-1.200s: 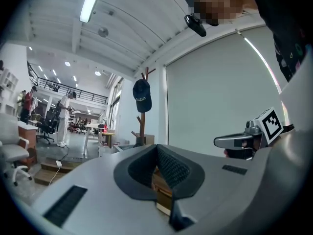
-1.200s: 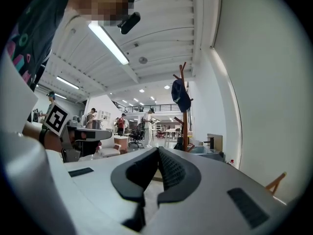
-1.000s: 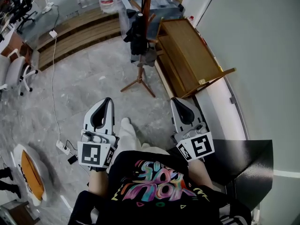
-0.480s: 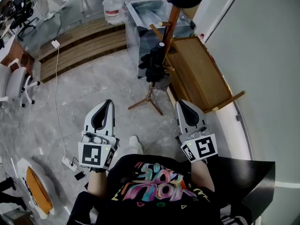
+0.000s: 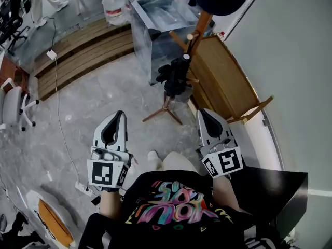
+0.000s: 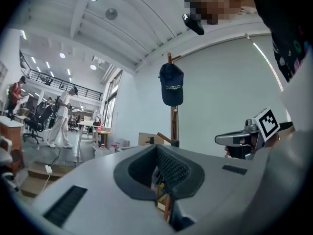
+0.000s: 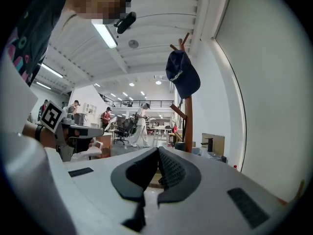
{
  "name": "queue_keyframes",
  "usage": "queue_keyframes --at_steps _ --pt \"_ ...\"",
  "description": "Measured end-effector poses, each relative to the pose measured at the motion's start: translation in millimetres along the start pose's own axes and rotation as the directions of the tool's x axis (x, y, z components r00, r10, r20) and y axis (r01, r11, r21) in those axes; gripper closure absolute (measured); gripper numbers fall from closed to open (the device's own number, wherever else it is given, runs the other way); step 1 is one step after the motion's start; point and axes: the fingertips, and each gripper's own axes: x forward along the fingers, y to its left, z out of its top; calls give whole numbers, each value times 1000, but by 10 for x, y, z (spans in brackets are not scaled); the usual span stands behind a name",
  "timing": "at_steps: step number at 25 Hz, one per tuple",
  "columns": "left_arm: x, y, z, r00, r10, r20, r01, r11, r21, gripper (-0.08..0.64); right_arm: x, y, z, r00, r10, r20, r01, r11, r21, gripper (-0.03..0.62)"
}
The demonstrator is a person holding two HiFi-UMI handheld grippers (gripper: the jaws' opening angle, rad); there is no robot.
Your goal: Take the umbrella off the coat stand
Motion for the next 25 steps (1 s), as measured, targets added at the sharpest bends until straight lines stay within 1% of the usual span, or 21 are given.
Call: queue_keyframes --at_steps 3,5,8,11,15,19,21,25 --pt "86 66 -80 999 -30 -23 30 1000 1 537 121 -2 -72 1000 -7 -24 7 1000 3 577" --pt "161 102 -111 999 -46 -22 46 999 -2 537 203 -21 -110 999 -9 -33 10 1000 9 577" --pt "327 164 -143 999 -32 -37 32 999 -10 537 332 -101 -148 999 -9 -39 10 1000 16 577" --pt "506 201 -212 998 -41 -52 41 999 1 537 487 -227 -154 999 -10 -35 10 1000 21 578" --pt "851 197 -176 998 -63 -28 64 998 26 537 719 -422 -100 1000 -9 -16 9 1000 19 577" --pt "1266 87 -100 996 -82 -27 82 996 26 537 931 -645 -59 1000 10 -1 -10 1000 6 577" --pt "1428 44 -108 995 -94 -38 96 995 42 537 1028 -750 -18 1000 20 7 -20 1000 -1 577" --pt "1748 -37 -38 994 -113 9 112 992 51 537 1202 -931 62 999 40 28 -40 999 -15 577"
